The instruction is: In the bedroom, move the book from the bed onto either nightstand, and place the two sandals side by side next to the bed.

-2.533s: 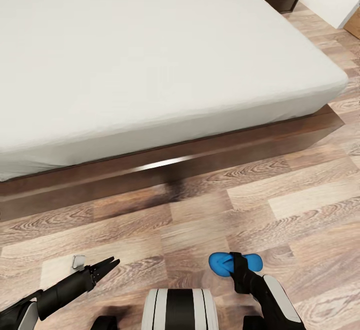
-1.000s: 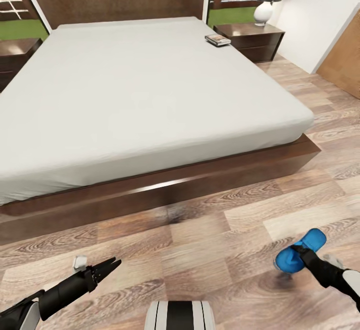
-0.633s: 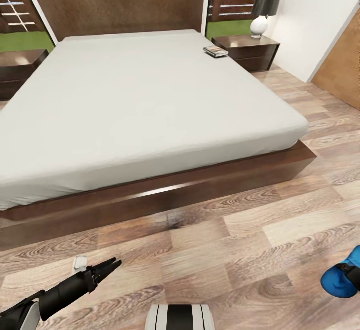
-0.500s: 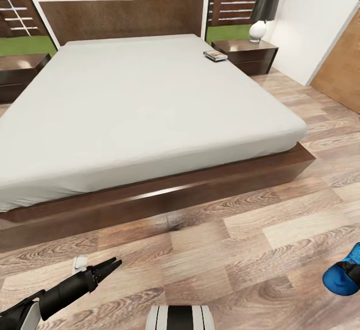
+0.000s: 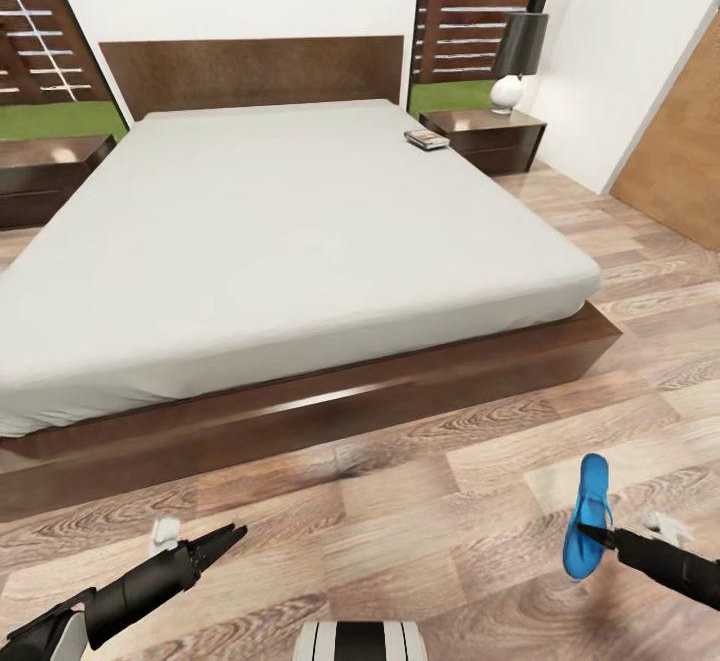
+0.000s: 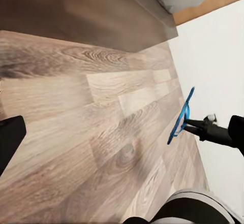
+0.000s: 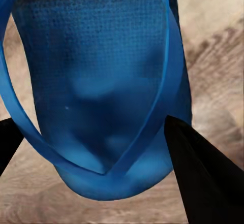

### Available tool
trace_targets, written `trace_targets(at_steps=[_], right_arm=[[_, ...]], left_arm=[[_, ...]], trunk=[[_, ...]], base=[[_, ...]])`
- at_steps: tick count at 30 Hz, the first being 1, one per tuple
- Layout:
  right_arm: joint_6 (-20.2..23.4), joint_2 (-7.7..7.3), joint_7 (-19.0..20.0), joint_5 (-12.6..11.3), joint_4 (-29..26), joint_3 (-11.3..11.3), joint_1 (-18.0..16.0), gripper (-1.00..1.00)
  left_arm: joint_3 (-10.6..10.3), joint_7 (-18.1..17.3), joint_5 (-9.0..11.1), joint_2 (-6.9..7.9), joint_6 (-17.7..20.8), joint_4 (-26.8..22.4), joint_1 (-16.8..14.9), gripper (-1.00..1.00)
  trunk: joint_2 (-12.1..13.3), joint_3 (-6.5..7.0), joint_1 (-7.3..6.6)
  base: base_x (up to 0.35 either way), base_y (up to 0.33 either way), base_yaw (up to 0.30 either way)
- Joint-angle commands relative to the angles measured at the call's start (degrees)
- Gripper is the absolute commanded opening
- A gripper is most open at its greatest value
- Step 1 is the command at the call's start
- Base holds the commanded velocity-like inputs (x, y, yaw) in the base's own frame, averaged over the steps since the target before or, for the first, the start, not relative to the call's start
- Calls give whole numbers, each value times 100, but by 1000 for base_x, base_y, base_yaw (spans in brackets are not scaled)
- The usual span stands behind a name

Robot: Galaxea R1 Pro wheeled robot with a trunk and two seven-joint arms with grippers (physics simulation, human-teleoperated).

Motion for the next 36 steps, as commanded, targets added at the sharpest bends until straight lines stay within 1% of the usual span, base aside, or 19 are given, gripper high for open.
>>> trace_targets(at_steps=[1,2,4,5,7,8,9,11,12,13,14,15,17,18,19,21,24,33,36], right_arm=[[2,-8,110,-44,2,180,-11,-100],[-9,-8,306,-42,3,335,-11,-100],[-23,-3,627,-31,11,453,-11,-100],[-33,-1,876,39,21,557,-11,-100],[-46,0,1120,311,37,751,-11,-100],[-51,0,1211,580,44,857,-11,-100],[-53,1,1243,731,53,898,-11,-100],[-56,13,1271,903,113,944,-11,-100],[-60,33,1279,962,243,961,-11,-100],[-61,49,1281,974,311,963,-11,-100],[-63,261,1285,1009,686,971,-11,-100],[-63,332,1284,1015,794,971,-11,-100],[-89,583,1281,1036,1154,971,-11,-100],[-275,689,1284,1043,1305,971,-11,-100],[-501,729,1285,1046,1361,973,-11,-100],[-1031,777,1287,1049,1429,977,-11,-100],[-1326,796,1283,1050,1468,979,-11,-100],[-1432,801,1252,1042,1514,973,-11,-100],[-1435,801,1239,1040,1738,957,-11,-100]], left_arm=[[6,-11,20,-3,49,53,-1,100],[9,-12,16,-6,40,123,-1,100],[19,-7,6,-8,17,254,-1,100],[26,-6,-14,-6,-57,469,-1,100],[33,-7,-55,4,-325,888,-1,100],[36,-10,-74,15,-616,1177,-1,100],[37,-11,-79,19,-794,1325,-1,100],[36,-7,-87,23,-1020,1519,-1,100],[33,-6,-90,24,-1102,1593,-1,100],[32,-5,-91,25,-1119,1611,-1,100],[31,9,-102,22,-1178,1671,4,100],[31,17,-112,21,-1199,1699,5,100],[26,48,-221,19,-1355,1877,6,100],[23,67,-340,15,-1503,2003,7,100],[19,76,-418,9,-1570,2058,7,100],[14,87,-546,-1,-1650,2123,7,100],[13,96,-591,-2,-1681,2148,8,100],[11,93,-605,-5,-1689,2155,8,100],[12,99,-603,-6,-1689,2155,8,100]], trunk=[[0,19,-4],[1,41,-6],[4,86,-12],[5,108,-14],[8,152,-19],[9,174,-22],[10,197,-24],[13,241,-30],[14,263,-32],[16,285,-35],[17,307,-37],[18,330,-40],[21,374,-45],[22,396,-48],[24,418,-50],[26,462,-55],[30,529,-63],[43,728,-86],[47,795,-94]], base=[[0,0,0],[0,0,0],[0,0,0],[0,0,0],[0,0,0],[0,0,0],[0,0,0],[0,0,0],[0,0,0],[0,0,0],[0,0,0],[0,0,0],[0,0,0],[0,0,0],[0,0,0],[0,0,0],[0,0,0],[0,0,0],[0,0,0]])
